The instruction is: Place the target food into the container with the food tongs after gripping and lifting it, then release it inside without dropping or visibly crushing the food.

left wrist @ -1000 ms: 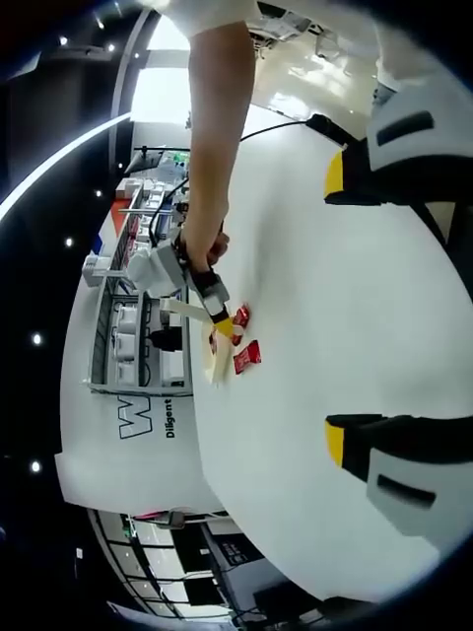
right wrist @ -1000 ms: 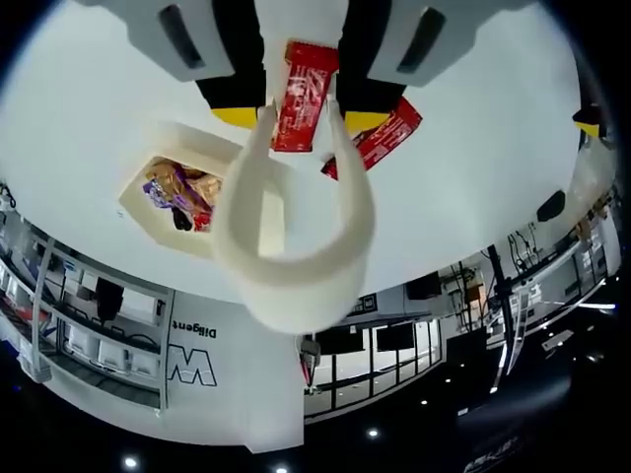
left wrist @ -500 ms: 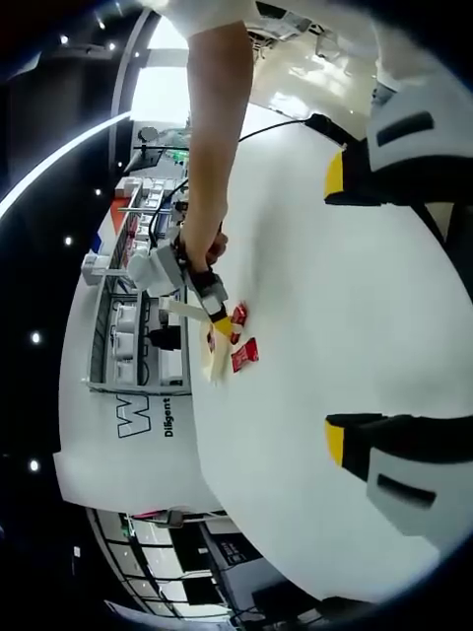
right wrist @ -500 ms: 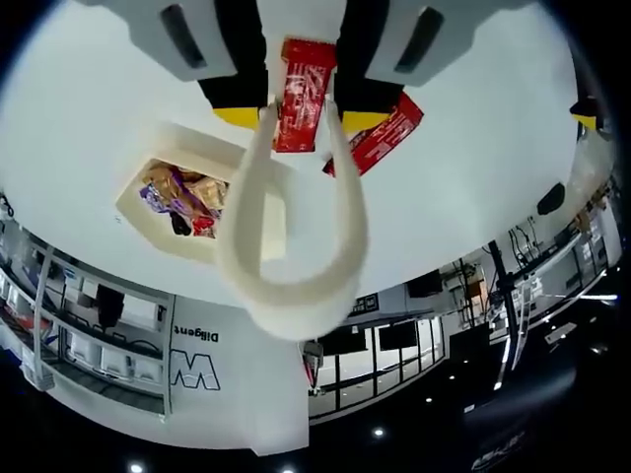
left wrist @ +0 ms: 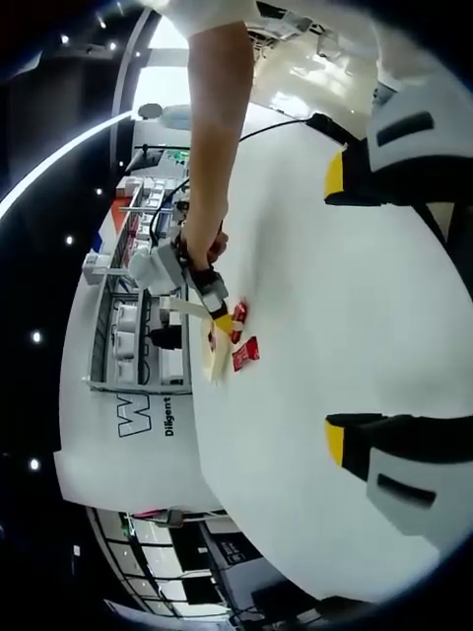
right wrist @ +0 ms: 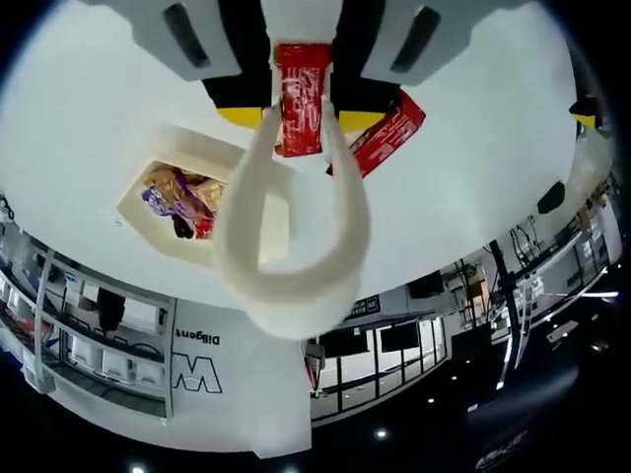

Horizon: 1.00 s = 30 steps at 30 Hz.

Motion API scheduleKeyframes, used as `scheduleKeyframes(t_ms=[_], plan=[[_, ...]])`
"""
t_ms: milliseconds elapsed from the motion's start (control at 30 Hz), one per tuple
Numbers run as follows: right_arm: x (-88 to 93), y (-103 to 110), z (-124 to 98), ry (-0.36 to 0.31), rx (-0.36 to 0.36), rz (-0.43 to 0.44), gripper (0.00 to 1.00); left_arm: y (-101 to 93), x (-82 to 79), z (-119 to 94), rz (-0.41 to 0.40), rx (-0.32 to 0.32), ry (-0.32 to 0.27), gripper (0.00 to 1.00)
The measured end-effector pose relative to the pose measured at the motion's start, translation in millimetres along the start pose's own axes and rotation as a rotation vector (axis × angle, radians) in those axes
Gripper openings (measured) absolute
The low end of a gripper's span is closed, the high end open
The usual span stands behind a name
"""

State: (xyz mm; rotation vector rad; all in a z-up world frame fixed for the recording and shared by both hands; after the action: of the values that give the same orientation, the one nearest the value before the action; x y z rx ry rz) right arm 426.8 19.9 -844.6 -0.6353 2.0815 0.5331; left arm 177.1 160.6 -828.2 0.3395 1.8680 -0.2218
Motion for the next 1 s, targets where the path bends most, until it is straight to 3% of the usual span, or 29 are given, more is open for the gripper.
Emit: scheduleKeyframes(t_ms=[367,733,1000], plan=[[-5.5,-3.4,-11.7,-0.018,-0.014,0.014,0.15,-3.3,0.3,0.2,0.002,0.006,-0.001,0.85],[-18.3,-14.6,-45.3,-0.064,0.004,0.005,0.15,-13.5,-1.5,4.8,0.012,0.027,0.001,0.85],[-27.6,-21.4,-57.9,-0.082,0.016,0.003,0.15,-19.1,-5.7,5.8,0.023,0.037,-0.003,0.85]])
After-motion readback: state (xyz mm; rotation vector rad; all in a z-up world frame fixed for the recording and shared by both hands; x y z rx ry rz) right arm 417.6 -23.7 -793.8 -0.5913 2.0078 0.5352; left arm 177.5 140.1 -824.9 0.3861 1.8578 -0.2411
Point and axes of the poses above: the point that each gripper's makers call its tool centre point, and the gripper's own axes: z roughly forward along the fingers, y roughly to its left, x roughly out of its underside, the point moved 1 cm from there along -z, roughly backward along the fingers, and after that the axes turned 11 degrees about -x, right-handed, at the moved point
